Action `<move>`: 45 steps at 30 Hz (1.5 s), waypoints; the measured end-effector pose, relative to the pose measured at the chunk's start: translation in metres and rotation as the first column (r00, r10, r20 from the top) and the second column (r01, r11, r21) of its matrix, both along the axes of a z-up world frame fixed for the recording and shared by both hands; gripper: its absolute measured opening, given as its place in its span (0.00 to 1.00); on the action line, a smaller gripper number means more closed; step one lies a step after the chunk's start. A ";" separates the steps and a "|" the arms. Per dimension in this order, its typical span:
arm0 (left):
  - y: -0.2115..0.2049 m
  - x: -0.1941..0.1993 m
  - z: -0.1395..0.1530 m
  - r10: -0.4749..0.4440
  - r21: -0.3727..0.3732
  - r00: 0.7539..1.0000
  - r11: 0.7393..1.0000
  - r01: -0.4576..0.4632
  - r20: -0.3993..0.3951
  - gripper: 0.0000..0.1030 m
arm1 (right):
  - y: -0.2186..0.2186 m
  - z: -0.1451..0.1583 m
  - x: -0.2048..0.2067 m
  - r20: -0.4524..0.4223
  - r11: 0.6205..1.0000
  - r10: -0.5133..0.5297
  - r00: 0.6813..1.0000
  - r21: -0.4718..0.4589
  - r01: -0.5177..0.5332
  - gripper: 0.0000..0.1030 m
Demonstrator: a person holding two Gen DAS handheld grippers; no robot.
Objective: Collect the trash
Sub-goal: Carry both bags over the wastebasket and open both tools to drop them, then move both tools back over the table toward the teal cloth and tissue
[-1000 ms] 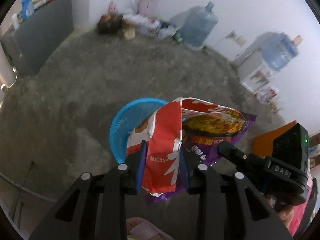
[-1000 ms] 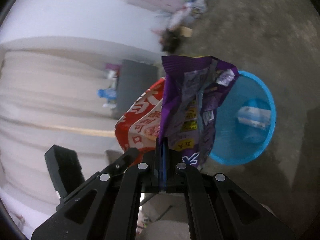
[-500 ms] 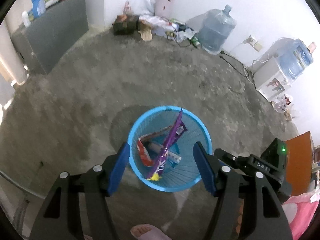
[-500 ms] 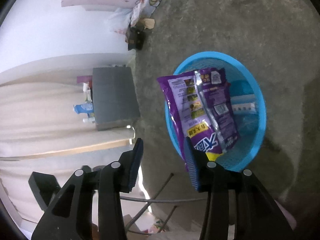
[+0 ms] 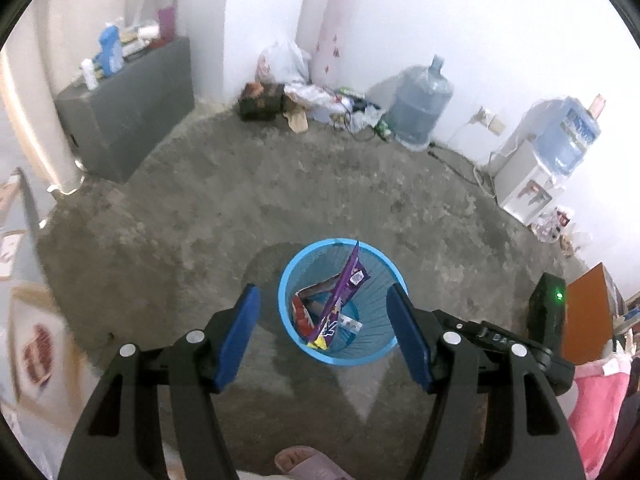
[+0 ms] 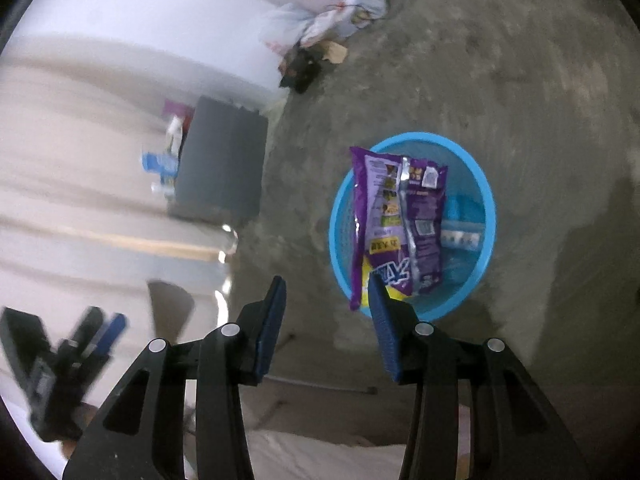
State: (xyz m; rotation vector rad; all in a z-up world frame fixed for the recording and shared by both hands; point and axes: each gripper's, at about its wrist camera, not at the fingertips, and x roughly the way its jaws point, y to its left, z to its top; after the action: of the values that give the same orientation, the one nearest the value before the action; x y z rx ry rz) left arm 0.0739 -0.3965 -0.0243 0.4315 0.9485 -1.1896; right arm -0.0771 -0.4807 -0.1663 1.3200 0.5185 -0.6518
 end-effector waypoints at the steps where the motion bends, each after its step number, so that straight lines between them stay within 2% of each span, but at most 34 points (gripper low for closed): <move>1: 0.011 0.000 0.007 0.007 -0.012 1.000 1.000 -0.007 0.006 0.62 | 0.005 0.007 0.004 -0.011 1.000 0.023 1.000 -0.019 -0.024 0.41; 6: 0.066 0.006 0.032 0.071 -0.075 0.997 0.995 -0.070 0.017 0.62 | 0.025 0.035 0.028 -0.058 0.984 0.128 0.990 -0.116 -0.134 0.41; 10: 0.119 0.010 0.045 0.155 -0.108 0.988 0.983 -0.151 0.030 0.62 | 0.045 0.057 0.048 -0.087 0.954 0.213 0.973 -0.198 -0.226 0.48; 15: 0.175 0.016 0.059 0.243 -0.163 0.969 0.959 -0.233 0.043 0.62 | 0.074 0.084 0.078 -0.103 0.891 0.350 0.931 -0.269 -0.365 0.50; 19: 0.221 0.025 0.068 0.336 -0.205 0.941 0.925 -0.321 0.042 0.62 | 0.097 0.100 0.100 -0.098 0.836 0.446 0.890 -0.310 -0.453 0.50; 24: 0.277 0.038 0.073 0.458 -0.236 0.888 0.869 -0.436 0.045 0.62 | 0.126 0.112 0.131 -0.105 0.765 0.546 0.831 -0.341 -0.546 0.50; 31: 0.352 0.052 0.072 0.598 -0.264 0.800 0.780 -0.567 0.050 0.62 | 0.166 0.121 0.173 -0.120 0.671 0.660 0.741 -0.350 -0.654 0.51; 41: 0.444 0.079 0.070 0.755 -0.295 0.654 0.636 -0.714 0.045 0.62 | 0.218 0.142 0.224 -0.144 0.531 0.772 0.620 -0.392 -0.752 0.51; 45: 0.468 0.093 0.070 0.781 -0.300 0.624 0.605 -0.737 0.042 0.62 | 0.238 0.152 0.255 -0.164 0.478 0.798 0.580 -0.415 -0.774 0.51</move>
State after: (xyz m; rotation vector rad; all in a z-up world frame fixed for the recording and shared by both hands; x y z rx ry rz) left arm 0.1673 0.0717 0.0453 -0.1098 0.6890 -0.4443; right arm 0.1784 -0.2430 -0.0148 0.5203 0.8066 0.0724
